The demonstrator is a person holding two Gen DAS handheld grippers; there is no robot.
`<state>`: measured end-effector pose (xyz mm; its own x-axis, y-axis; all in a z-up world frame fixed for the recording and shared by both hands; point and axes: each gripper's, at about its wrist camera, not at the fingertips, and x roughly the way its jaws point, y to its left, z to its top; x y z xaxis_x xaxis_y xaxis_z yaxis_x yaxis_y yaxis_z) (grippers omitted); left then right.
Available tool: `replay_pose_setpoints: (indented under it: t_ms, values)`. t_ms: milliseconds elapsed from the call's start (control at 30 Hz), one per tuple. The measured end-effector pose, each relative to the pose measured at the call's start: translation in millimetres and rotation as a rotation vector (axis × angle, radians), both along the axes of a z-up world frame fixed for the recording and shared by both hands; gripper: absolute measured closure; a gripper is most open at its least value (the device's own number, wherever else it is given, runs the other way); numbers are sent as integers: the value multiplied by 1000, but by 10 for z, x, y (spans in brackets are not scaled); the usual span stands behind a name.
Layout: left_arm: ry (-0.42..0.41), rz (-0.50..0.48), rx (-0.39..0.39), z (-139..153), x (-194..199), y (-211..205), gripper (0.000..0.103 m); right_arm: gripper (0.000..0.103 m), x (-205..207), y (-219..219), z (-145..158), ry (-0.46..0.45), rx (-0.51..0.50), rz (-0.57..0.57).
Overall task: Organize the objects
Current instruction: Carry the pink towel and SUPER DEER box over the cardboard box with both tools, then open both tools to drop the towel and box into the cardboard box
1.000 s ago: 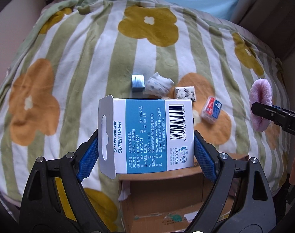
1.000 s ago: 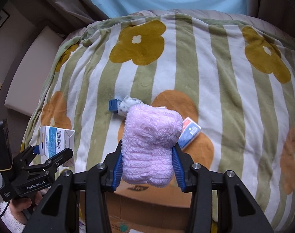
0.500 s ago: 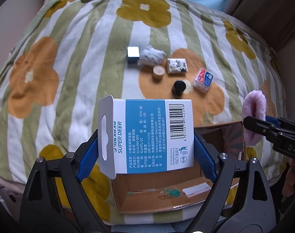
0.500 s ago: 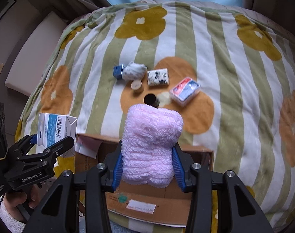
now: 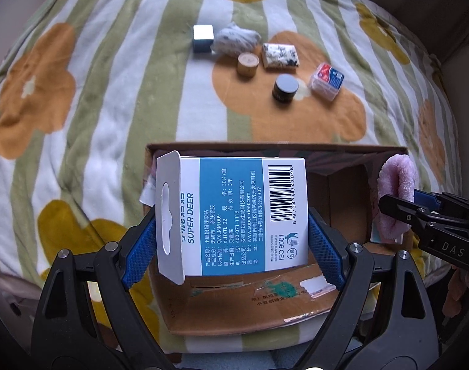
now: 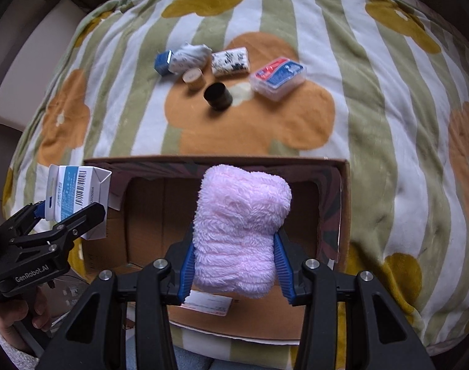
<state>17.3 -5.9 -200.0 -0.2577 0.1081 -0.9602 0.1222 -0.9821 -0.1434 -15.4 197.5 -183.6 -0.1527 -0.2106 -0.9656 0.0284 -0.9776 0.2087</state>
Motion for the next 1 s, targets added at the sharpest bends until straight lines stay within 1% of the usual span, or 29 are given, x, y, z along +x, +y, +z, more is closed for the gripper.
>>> replay_pose_setpoints:
  t_ms: [100,233,367,433,500,533,567,600,633,700,800,1000]
  values:
    - [-16,-4,-4,-127,5,19,16,62,3,17,-127,-17,9,-1]
    - [-28,-2,-2,-210,20,14,16,62,-1,29,-221,-31,30,-2]
    - [-33,-5,2,-225,30,-5,16,61,12,47,-258,-38,28,-12]
    - [-30,-13,18,-216,30,-6,16,61,17,42,-252,-34,42,-11]
    - [-32,-10,15,-202,34,-8,16,61,15,38,-234,-28,53,-13]
    - [-36,-7,16,-201,39,-13,15,60,14,40,-229,-23,48,-17]
    - [-39,-3,23,-201,45,-22,15,57,18,50,-218,-20,41,-27]
    - [-41,0,35,-200,54,-30,10,50,12,53,-218,-24,35,-33]
    - [-43,-3,48,-201,63,-31,1,33,14,61,-220,-35,21,-42]
    - [-37,-17,58,-186,94,-21,1,13,27,76,-219,-49,4,-57]
    - [-45,-30,33,-155,139,-11,1,11,70,86,-189,-34,16,-64]
    - [-49,-12,42,-48,170,-87,1,11,126,111,-89,-35,35,-64]
